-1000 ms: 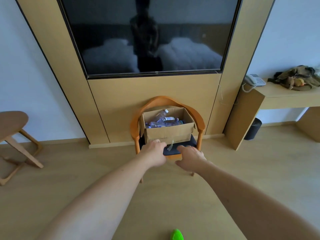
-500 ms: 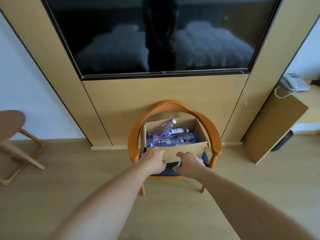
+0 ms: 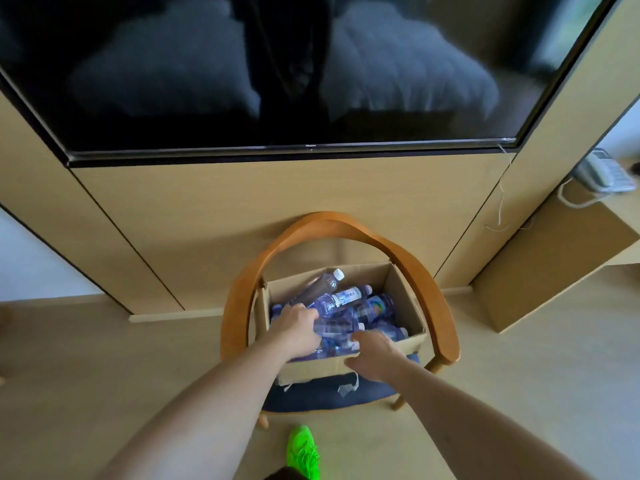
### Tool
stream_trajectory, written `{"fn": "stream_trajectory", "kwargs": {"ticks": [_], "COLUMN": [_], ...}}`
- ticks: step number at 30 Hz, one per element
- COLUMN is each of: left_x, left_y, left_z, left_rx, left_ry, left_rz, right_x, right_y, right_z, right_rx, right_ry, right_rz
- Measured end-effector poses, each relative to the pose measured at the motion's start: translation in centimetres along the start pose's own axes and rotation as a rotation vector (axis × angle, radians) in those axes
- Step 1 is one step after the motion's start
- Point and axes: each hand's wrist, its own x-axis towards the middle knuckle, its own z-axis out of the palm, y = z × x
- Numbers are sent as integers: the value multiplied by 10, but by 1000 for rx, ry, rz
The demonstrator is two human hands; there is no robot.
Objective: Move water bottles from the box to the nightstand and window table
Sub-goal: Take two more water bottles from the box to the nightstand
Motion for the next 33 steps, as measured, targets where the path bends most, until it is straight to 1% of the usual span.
{"fn": "stream_trajectory", "kwargs": {"ticks": [4, 11, 15, 19, 23, 26, 30, 33], "left_x": [40, 80, 101, 119, 141, 158, 166, 167], "left_y": [-18, -32, -39, -40, -36, -27, -16, -12], "left_z": [-7, 7, 17, 30, 54, 72, 96, 106], "left_rx": [-35, -51, -65, -98, -37, 44, 205, 281], "left_ry": [-63, -165, -184, -208, -290, -355, -463, -459], "left_rz": [-13, -50, -84, -148, -190, -218, -258, -305], "right_x": [39, 91, 115, 141, 166, 177, 185, 193], "right_y": [-10, -10, 8, 35, 45, 54, 68, 71], "right_z": [-9, -7, -1, 8, 15, 15, 19, 21], "right_rx": [19, -6, -54, -156, -269, -275, -269, -248], "right_ry": [-28, -122, -204, -270, -306, -359, -376, -360], "right_rz": [7, 46, 56, 51, -4, -33, -80, -126]}}
